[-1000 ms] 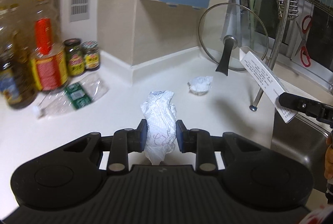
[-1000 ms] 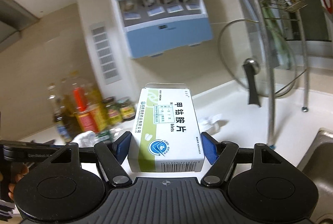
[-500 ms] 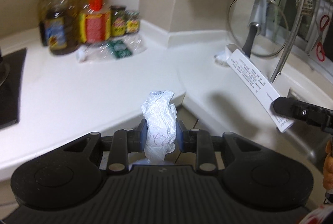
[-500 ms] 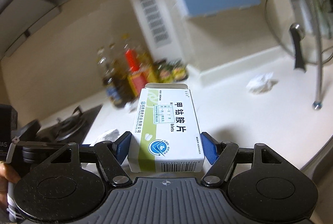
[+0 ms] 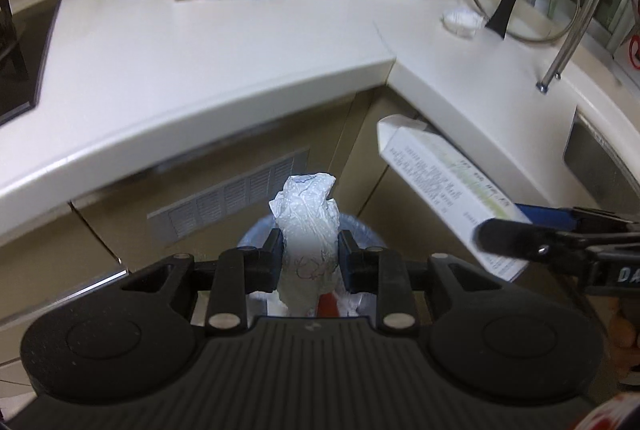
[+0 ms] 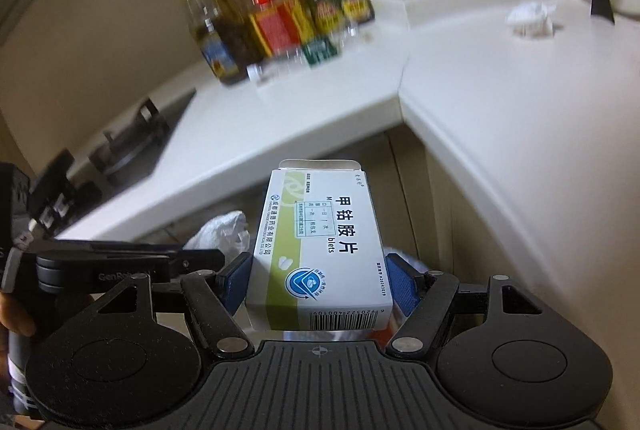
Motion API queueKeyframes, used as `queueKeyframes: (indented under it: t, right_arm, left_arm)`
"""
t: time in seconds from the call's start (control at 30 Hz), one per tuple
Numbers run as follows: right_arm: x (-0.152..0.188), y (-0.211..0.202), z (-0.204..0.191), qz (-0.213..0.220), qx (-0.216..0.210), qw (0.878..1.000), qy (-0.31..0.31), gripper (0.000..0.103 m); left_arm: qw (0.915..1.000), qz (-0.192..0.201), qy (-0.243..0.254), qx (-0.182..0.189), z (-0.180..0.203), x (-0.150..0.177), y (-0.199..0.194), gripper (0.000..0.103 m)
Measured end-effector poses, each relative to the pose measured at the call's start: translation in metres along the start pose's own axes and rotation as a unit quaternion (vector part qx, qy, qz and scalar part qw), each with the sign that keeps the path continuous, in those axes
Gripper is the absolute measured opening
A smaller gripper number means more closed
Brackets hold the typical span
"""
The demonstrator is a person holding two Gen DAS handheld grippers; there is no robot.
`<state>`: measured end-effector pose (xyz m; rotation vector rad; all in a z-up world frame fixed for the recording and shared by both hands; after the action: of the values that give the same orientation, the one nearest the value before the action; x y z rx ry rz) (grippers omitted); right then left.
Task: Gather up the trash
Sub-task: 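Carry the plastic wrapper and medicine box with both tools over the wastebasket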
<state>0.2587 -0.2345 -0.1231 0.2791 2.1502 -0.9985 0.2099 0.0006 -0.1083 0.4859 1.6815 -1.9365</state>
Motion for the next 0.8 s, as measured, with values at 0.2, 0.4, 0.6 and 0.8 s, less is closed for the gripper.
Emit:
queueKeyframes:
  t: [0.2, 0.4, 0.6, 0.8]
  right_arm:
    - [0.028, 0.026, 0.009, -0.039, 0.026, 0.999, 0.015, 0.070]
    - [0.055, 0.050, 0.021, -0.076, 0.049, 0.996, 0.028, 0.071]
    - [0.068, 0.071, 0.035, -0.088, 0.061, 0.993, 0.039, 0.071]
    - [0.073, 0.094, 0.043, -0.088, 0.066, 0.993, 0.037, 0.071]
  left_arm:
    - [0.9996, -0.027, -0.005, 0.007, -0.008, 0.013, 0.018, 0.026]
    - [0.9990, -0.042, -0.007, 0.012, -0.015, 0.026, 0.032, 0.026]
    - [0.9979, -0.063, -0.012, 0.007, -0.019, 0.038, 0.052, 0.026]
    - [0.9967, -0.078, -0.022, -0.003, -0.024, 0.048, 0.071, 0.026]
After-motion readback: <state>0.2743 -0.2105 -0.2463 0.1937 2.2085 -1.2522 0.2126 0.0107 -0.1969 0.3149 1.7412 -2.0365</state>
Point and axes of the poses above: each gripper's, at about its wrist camera, not at the fingertips, and y roughly the way its jaws point, z to its right, x to its underside, the point moved 2 cm from there along y, roughly the way its jaws point, and after that the axes turned 1 degree about -x, right-handed, at the moved point
